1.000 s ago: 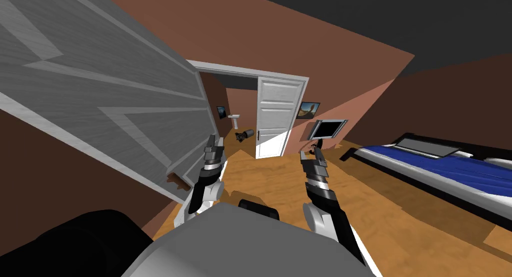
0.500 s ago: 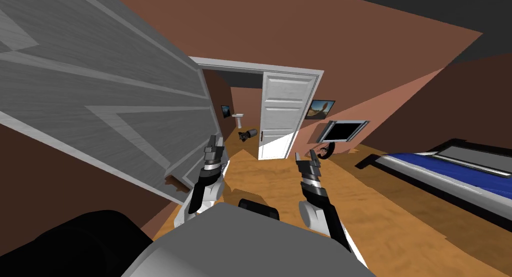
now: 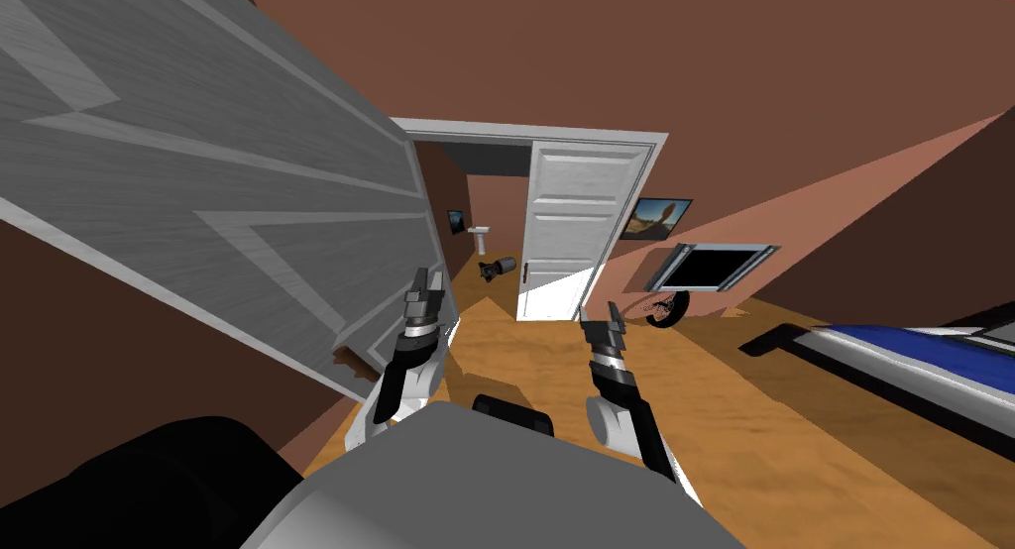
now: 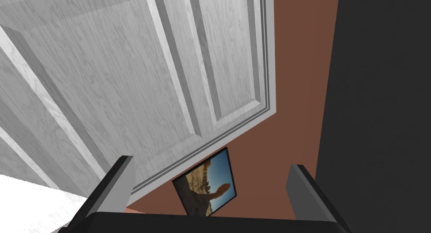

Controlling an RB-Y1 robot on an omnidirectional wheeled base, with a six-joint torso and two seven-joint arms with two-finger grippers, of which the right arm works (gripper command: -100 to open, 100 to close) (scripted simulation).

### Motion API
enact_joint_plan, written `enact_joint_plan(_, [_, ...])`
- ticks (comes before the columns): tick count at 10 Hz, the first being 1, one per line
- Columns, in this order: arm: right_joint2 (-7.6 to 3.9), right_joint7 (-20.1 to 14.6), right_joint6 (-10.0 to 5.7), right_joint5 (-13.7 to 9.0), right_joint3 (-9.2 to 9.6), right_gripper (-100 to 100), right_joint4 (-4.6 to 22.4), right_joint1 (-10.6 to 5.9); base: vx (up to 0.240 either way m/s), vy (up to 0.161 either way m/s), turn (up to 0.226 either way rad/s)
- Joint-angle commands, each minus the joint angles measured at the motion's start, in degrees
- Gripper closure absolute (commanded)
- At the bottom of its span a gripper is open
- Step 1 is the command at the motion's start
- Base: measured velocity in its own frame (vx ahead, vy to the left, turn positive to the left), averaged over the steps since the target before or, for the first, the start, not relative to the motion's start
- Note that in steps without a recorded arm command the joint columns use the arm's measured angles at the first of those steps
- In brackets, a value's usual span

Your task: Pull the door open

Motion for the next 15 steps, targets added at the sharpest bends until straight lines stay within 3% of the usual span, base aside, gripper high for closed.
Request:
enact_joint_plan(1, [-0.30,-1.90,-0.84,-1.67,0.33,-100,2.28,-0.84,0.101,-0.009,0.141])
enact_joint_plan(5, [-1.19,-6.67,-3.21,-6.04,1.33,-100,8.62,-2.85,0.095,-0.003,0.156])
enact_joint_plan(6, [-1.19,-6.67,-3.21,-6.04,1.33,-100,8.64,-2.85,0.073,-0.006,0.062])
enact_joint_plan(15, [-3.27,-18.41,-9.06,-16.77,3.77,-100,24.30,-7.79,0.096,-0.011,0.164])
